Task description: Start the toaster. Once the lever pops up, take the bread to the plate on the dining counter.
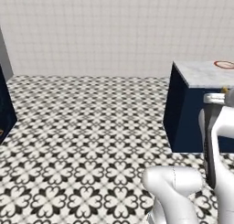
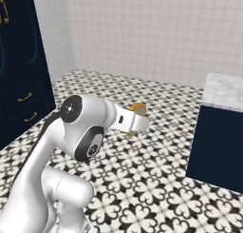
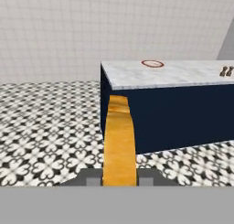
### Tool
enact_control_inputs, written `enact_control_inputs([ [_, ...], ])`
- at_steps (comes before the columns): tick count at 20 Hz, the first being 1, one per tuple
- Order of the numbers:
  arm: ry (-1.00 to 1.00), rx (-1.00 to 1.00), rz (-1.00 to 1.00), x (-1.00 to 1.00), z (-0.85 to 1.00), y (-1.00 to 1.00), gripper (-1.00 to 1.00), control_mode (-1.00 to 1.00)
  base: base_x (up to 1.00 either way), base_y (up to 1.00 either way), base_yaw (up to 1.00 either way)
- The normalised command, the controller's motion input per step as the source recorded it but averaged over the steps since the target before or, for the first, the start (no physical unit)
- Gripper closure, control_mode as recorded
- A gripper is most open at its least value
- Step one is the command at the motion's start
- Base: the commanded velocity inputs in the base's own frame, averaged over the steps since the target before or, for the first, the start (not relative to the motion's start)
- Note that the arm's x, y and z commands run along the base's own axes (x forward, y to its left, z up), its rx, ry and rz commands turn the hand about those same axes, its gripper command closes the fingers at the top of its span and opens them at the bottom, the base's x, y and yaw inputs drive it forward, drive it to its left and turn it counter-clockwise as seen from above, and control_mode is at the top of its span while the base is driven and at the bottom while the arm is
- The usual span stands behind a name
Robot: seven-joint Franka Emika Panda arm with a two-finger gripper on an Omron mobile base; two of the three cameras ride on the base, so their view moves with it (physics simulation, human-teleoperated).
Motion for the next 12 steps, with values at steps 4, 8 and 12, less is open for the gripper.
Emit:
enact_control_inputs([
  [4, 0.0, 0.0, 0.0, 0.0, 0.0, 0.0, 1.0, 1.0, 1.0, 0.45, -0.13],
  [8, 0.0, 0.0, 0.0, 0.0, 0.0, 0.0, 1.0, 1.0, 1.0, 0.41, -0.19],
  [12, 0.0, 0.0, 0.0, 0.0, 0.0, 0.0, 1.0, 1.0, 1.0, 0.57, -0.19],
])
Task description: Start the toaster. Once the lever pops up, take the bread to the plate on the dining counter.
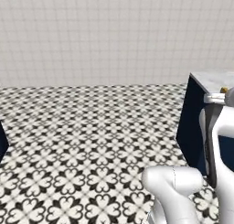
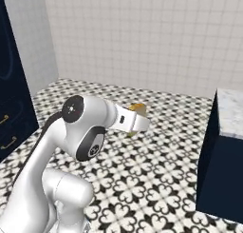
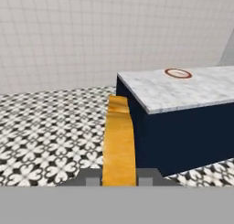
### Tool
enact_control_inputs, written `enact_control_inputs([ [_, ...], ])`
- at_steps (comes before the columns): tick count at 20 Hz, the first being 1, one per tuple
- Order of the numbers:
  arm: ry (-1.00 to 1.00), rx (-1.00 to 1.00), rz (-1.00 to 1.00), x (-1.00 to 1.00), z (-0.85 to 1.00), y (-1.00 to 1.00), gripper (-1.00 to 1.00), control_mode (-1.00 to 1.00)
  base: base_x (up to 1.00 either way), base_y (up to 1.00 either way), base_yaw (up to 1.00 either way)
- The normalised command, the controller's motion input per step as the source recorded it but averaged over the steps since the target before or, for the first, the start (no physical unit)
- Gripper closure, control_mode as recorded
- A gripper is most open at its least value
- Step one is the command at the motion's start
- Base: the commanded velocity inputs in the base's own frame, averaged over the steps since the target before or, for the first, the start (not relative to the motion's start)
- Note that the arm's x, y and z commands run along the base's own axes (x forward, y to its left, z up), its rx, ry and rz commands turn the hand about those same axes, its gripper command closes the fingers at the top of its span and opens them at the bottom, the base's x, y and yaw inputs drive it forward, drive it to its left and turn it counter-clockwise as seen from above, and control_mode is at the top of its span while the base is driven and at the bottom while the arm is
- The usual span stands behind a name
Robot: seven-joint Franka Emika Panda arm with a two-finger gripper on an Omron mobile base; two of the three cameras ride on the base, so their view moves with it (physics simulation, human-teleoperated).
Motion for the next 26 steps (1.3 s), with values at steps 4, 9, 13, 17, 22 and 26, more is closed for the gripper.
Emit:
enact_control_inputs([
  [4, 0.0, 0.0, 0.0, 0.0, 0.0, 0.0, 1.0, 1.0, 1.0, 0.6, -0.24],
  [9, 0.0, 0.0, 0.0, 0.0, 0.0, 0.0, 1.0, 1.0, 1.0, 0.23, -0.23],
  [13, 0.0, 0.0, 0.0, 0.0, 0.0, 0.0, 1.0, 1.0, 1.0, 0.07, -0.35],
  [17, 0.0, 0.0, 0.0, 0.0, 0.0, 0.0, 1.0, 1.0, 1.0, 0.2, -0.43],
  [22, 0.0, 0.0, 0.0, 0.0, 0.0, 0.0, 1.0, 1.0, 1.0, 0.36, -0.48],
  [26, 0.0, 0.0, 0.0, 0.0, 0.0, 0.0, 1.0, 1.0, 1.0, 0.73, -0.51],
])
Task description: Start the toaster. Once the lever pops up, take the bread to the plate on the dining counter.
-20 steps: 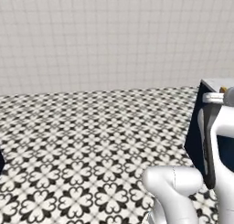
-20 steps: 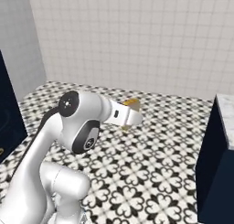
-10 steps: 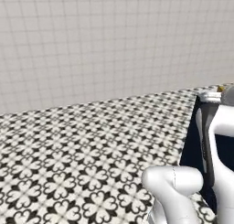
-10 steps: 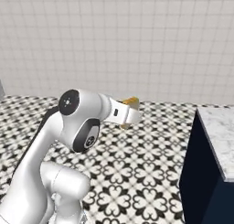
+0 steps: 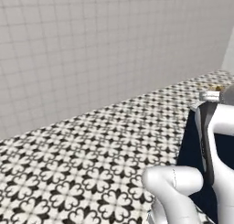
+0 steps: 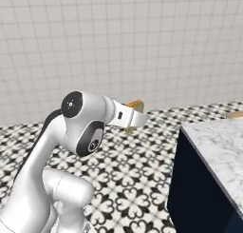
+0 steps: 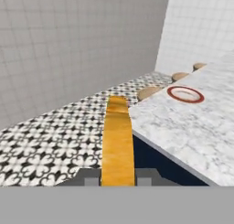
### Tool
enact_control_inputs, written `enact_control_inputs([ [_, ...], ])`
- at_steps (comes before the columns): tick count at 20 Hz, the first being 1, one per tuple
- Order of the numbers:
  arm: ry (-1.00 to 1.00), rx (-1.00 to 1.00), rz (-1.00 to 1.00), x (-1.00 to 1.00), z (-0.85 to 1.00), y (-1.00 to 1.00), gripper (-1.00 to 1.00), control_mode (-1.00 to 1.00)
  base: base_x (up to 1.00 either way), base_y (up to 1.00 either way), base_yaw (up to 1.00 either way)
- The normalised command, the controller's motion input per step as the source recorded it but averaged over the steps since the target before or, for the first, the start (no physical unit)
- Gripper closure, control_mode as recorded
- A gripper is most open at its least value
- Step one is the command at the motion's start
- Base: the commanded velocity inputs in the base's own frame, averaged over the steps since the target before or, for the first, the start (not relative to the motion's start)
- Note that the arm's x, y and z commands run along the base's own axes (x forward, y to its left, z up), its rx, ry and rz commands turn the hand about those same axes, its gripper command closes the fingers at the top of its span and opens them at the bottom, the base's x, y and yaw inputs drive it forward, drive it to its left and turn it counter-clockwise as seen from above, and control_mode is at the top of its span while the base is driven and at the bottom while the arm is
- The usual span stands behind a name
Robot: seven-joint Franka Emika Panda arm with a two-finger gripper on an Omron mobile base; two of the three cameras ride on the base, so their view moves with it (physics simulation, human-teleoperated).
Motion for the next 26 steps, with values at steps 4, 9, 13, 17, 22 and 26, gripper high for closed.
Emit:
enact_control_inputs([
  [4, 0.0, 0.0, 0.0, 0.0, 0.0, 0.0, 1.0, 1.0, 1.0, 0.83, -0.55],
  [9, 0.0, 0.0, 0.0, 0.0, 0.0, 0.0, 1.0, 1.0, 1.0, 0.84, -0.62],
  [13, 0.0, 0.0, 0.0, 0.0, 0.0, 0.0, 1.0, 1.0, 1.0, 0.89, -0.65],
  [17, 0.0, 0.0, 0.0, 0.0, 0.0, 0.0, 1.0, 1.0, 1.0, 0.95, -0.63],
  [22, 0.0, 0.0, 0.0, 0.0, 0.0, 0.0, 1.0, 1.0, 1.0, 0.99, -0.62],
  [26, 0.0, 0.0, 0.0, 0.0, 0.0, 0.0, 1.0, 1.0, 1.0, 1.0, -0.64],
])
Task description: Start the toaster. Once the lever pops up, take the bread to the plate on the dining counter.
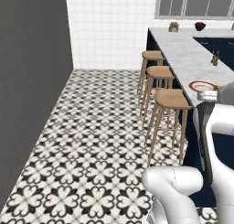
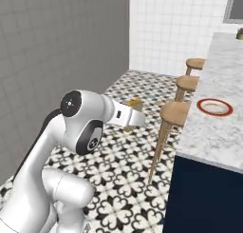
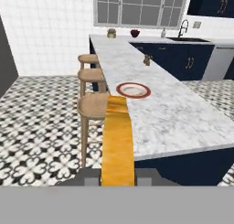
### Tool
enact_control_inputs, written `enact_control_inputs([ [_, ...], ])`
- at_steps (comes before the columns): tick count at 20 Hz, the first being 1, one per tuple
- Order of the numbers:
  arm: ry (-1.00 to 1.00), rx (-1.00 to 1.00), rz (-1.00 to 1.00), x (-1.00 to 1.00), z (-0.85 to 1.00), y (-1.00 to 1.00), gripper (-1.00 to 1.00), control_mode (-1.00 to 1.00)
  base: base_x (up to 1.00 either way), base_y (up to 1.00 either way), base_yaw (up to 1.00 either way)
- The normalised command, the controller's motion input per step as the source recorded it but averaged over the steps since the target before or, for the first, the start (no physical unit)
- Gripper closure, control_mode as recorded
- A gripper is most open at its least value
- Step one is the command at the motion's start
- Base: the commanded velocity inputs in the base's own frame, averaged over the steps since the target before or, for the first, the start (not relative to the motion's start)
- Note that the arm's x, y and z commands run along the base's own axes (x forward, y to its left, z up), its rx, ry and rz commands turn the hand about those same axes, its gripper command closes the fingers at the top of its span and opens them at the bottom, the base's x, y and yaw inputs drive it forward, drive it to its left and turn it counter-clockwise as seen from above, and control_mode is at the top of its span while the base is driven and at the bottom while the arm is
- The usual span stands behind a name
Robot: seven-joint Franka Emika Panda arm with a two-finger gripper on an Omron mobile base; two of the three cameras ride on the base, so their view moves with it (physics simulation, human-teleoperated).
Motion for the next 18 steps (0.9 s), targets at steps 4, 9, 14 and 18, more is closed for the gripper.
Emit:
enact_control_inputs([
  [4, 0.0, 0.0, 0.0, 0.0, 0.0, 0.0, 1.0, 1.0, 1.0, 1.0, -0.64],
  [9, 0.0, 0.0, 0.0, 0.0, 0.0, 0.0, 1.0, 1.0, 1.0, 0.99, -0.66],
  [14, 0.0, 0.0, 0.0, 0.0, 0.0, 0.0, 1.0, 1.0, 1.0, 0.98, -0.68],
  [18, 0.0, 0.0, 0.0, 0.0, 0.0, 0.0, 1.0, 1.0, 0.98, 0.87, -0.69],
])
